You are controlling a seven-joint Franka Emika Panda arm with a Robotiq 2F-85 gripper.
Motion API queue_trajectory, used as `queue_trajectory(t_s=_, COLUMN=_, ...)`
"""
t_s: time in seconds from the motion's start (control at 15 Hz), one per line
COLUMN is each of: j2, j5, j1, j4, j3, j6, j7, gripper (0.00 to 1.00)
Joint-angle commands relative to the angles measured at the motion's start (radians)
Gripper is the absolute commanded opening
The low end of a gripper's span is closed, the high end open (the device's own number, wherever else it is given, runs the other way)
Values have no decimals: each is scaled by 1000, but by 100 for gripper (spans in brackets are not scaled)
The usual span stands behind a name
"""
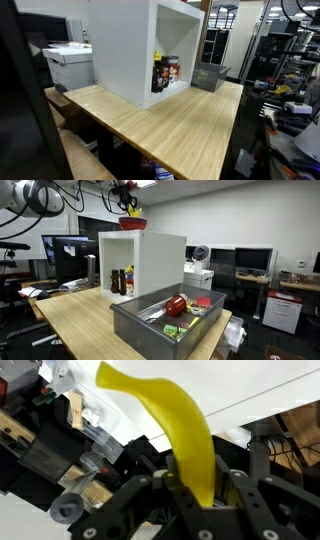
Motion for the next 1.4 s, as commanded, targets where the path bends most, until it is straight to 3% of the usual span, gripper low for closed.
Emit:
queue_trajectory(t_s=0.0, j2=-16, j5=41, j1=-10, j4=-28, j3=23, j6=-3, j7=-30, gripper=12)
queue_trajectory(t_s=0.27, j2=-16, j5=35, j1=-20, j4=-36, j3=21, j6=-17, j7=-87, gripper=12)
queue_trajectory(t_s=0.33, j2=-9, j5=20, j1=-1, j4=-31, j3=5, j6=10, j7=-27, gripper=37)
queue_trajectory(t_s=0.87, j2=-7, j5=20, j1=-6, j4=-32, j3=5, j6=8, j7=-45, gripper=37)
queue_trajectory(t_s=0.93, j2=-6, j5=9, j1=-1, j4=-33, j3=-5, j6=9, j7=-31, gripper=12)
queue_trajectory(t_s=1.33, j2=-9, j5=-143, j1=121, j4=-35, j3=-107, j6=8, j7=5, gripper=12)
